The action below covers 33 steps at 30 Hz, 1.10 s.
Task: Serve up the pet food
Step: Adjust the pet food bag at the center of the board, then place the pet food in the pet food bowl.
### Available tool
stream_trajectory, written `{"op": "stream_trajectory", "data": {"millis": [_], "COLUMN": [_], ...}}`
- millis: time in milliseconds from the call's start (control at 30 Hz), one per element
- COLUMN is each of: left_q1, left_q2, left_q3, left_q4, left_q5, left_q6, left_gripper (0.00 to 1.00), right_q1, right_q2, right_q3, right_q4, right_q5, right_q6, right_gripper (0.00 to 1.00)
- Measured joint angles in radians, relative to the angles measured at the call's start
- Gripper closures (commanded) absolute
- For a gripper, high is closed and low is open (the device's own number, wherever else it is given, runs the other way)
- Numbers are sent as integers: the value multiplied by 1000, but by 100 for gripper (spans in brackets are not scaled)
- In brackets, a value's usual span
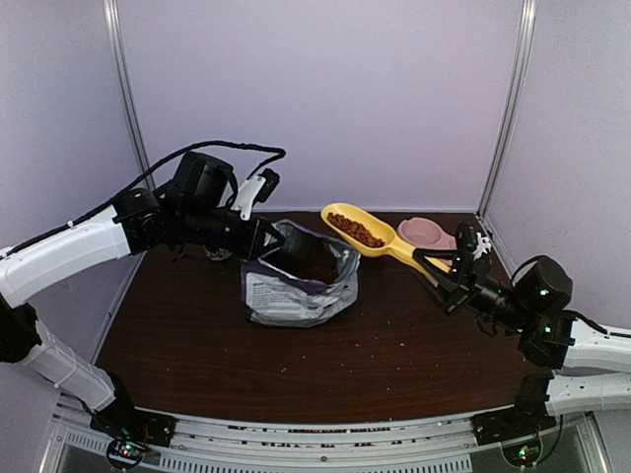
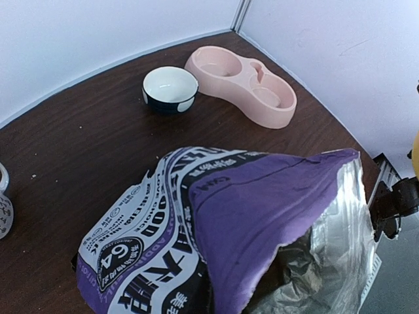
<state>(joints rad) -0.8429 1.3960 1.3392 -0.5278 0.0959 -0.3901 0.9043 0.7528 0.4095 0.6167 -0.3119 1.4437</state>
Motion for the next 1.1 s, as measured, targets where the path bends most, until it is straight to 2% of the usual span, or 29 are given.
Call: {"op": "stream_trajectory", "data": {"millis": [200,533,700,1100], "left_q1": [15,96,97,97], "left_q2": [3,-3,-74,-106], "left_q3": [10,7,-77,-98], "left_q4": [-20,-34,-6,-18], "left_q5": [25,218,247,235], "left_q6": [21,121,162,213], "left_gripper": [100,100,100,100], "right_q1": [-98,-418,-541,-705], "right_q2": [-81,-168,-155,-34], "right_q3": [-71,-229,-265,-289], "right_q4": [-3,-83,-82,-72], "right_q5": [32,31,5,-18], "right_q6": [27,42,34,-55], "right_gripper": [100,100,100,100]}}
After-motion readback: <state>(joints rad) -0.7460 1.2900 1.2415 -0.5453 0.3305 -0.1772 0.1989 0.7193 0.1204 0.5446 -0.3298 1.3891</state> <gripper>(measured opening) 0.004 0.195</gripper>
